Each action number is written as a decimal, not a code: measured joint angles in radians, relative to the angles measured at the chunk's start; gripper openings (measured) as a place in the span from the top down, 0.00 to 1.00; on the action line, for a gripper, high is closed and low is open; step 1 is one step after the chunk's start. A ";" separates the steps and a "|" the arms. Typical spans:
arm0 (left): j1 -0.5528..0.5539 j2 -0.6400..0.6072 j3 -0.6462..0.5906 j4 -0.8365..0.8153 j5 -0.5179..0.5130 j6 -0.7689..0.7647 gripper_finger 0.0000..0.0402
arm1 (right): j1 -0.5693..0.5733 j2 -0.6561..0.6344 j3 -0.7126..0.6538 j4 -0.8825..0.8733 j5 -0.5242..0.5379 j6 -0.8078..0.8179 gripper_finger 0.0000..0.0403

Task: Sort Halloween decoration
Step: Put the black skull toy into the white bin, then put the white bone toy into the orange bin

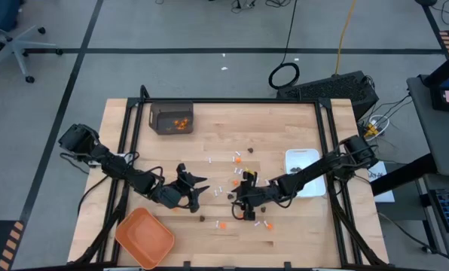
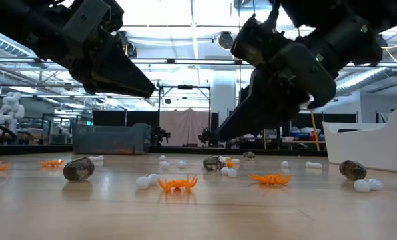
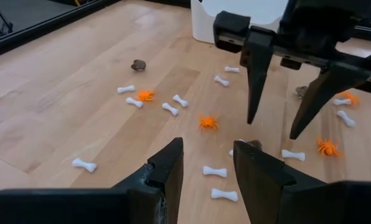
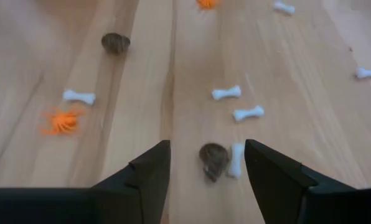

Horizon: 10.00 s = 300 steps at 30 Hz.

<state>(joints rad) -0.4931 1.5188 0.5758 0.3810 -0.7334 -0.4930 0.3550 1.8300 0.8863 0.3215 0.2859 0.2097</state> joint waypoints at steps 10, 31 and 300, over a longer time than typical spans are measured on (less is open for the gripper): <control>0.000 0.000 0.001 0.002 -0.002 -0.016 0.66 | 0.000 0.101 -0.010 0.113 0.004 -0.047 0.53; 0.000 0.000 0.001 -0.007 -0.005 -0.024 0.66 | 0.000 0.147 -0.009 0.164 0.060 -0.045 0.76; -0.178 -0.082 0.219 -1.202 0.577 -1.032 0.66 | 0.261 -0.128 -0.181 0.273 0.289 -0.274 0.65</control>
<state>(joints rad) -0.6710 1.4368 0.7944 -0.8215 -0.1568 -1.5252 0.6163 1.7020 0.7052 0.5950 0.5751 -0.0643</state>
